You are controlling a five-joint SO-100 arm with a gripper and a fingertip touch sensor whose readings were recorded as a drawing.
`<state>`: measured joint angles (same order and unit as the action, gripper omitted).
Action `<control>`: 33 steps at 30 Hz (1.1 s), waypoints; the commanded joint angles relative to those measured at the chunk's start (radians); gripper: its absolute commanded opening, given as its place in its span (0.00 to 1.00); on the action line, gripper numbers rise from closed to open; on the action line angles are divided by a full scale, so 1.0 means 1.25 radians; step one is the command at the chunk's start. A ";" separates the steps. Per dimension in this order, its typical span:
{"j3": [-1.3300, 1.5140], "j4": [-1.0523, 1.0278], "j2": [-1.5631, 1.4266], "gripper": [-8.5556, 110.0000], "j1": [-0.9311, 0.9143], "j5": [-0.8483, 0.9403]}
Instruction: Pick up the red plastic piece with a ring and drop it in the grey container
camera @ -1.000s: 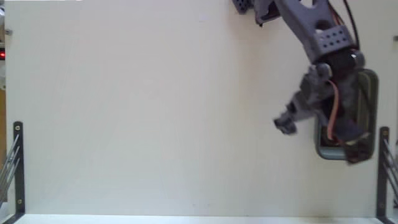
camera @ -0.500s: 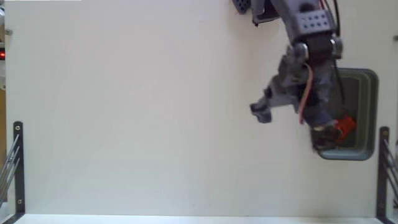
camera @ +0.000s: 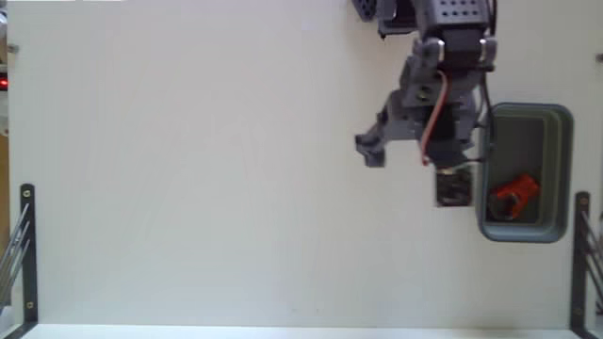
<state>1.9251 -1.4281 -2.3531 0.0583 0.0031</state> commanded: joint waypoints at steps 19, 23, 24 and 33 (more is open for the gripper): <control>0.059 -0.002 -0.102 1.00 -0.047 -0.002; 0.059 -0.002 -0.102 1.00 -0.047 -0.002; 0.059 -0.002 -0.102 1.00 -0.047 -0.002; 0.059 -0.002 -0.102 1.00 -0.047 -0.002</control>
<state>1.9957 -1.4281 -2.4421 0.0077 0.0046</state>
